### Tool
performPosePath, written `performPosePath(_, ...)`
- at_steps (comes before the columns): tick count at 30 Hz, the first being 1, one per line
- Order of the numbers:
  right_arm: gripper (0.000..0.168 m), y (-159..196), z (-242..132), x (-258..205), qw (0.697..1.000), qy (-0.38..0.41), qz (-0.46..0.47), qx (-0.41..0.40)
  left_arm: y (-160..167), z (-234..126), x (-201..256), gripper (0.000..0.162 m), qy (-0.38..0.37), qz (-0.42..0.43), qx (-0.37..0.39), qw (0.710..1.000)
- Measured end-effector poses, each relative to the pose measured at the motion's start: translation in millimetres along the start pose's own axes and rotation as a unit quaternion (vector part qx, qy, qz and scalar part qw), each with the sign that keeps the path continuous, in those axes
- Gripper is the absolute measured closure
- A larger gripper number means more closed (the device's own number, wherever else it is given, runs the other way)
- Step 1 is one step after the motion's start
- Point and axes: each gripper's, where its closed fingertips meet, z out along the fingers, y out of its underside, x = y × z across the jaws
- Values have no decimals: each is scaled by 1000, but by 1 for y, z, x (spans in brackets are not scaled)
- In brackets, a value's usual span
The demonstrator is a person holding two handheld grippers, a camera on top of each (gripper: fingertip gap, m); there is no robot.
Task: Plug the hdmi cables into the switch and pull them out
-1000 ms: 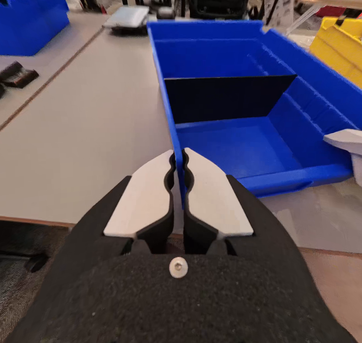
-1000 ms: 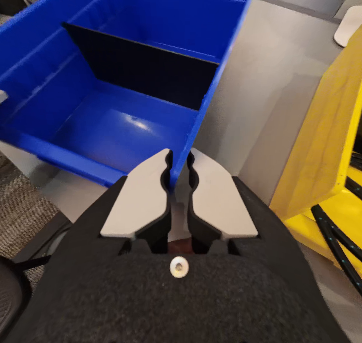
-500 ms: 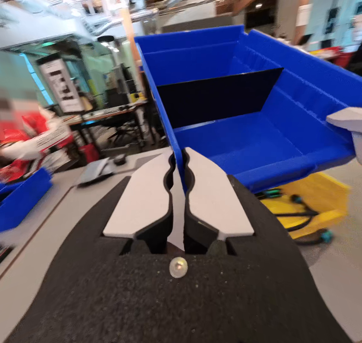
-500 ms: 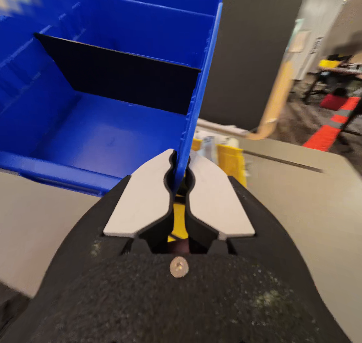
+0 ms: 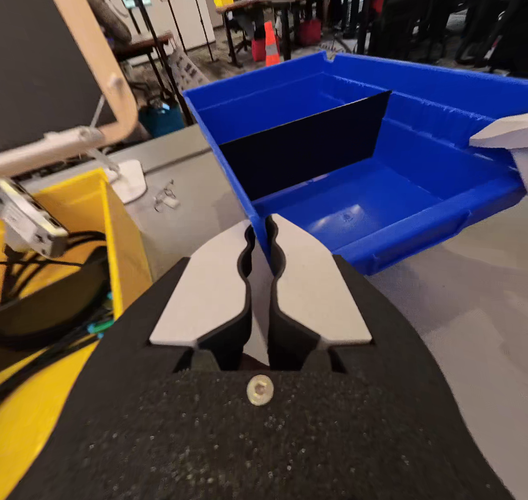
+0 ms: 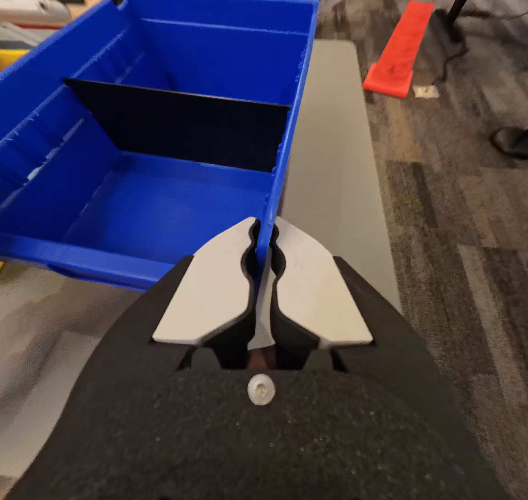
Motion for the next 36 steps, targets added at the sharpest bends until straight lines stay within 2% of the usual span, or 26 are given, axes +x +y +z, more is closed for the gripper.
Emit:
performPosePath(5,164,33,43,8,1000,-3,-4,-7,47,25,6,153,24,-24,-59,998)
performPosePath(7,165,38,52,14,1000,8,0,-15,50,25,12,150,38,-24,-58,997)
performPosePath(9,166,37,53,14,1000,3,23,-10,49,17,22,137,74,-26,-74,994)
performPosePath(10,160,37,50,14,1000,2,23,-15,46,9,27,130,104,-37,-76,991)
performPosePath(12,136,29,37,23,999,39,7,-11,30,-19,32,124,170,-76,-62,981)
performPosePath(14,132,9,10,34,995,99,-13,8,15,-59,29,124,233,-110,-49,965)
performPosePath(15,130,-6,-6,33,992,122,-23,28,10,-79,16,124,234,-109,-38,965)
performPosePath(17,129,-36,-32,4,990,110,-45,77,6,-114,-24,124,205,-96,-12,974)
performPosePath(20,129,-56,-44,-92,988,8,-96,124,18,-156,-114,125,99,-89,28,991)
performPosePath(23,120,-29,-27,-210,980,-138,-110,90,55,-182,-203,126,-24,-88,23,996)
performPosePath(24,119,-17,-18,-241,978,-166,-103,76,72,-186,-223,126,-55,-91,5,994)
performPosePath(26,119,9,7,-281,980,-170,-95,39,95,-182,-239,126,-67,-96,-26,993)
performPosePath(28,122,26,35,-294,987,-127,-96,15,110,-165,-251,134,-87,-72,-44,993)
performPosePath(31,136,41,63,-293,992,-62,-106,-14,139,-129,-250,146,-68,-35,-103,992)
performPosePath(33,162,37,65,-298,995,-58,-81,-6,142,-118,-250,151,-65,-48,-108,991)
performPosePath(36,163,36,62,-302,997,-10,-80,-7,137,-121,-262,156,-89,-59,-105,989)
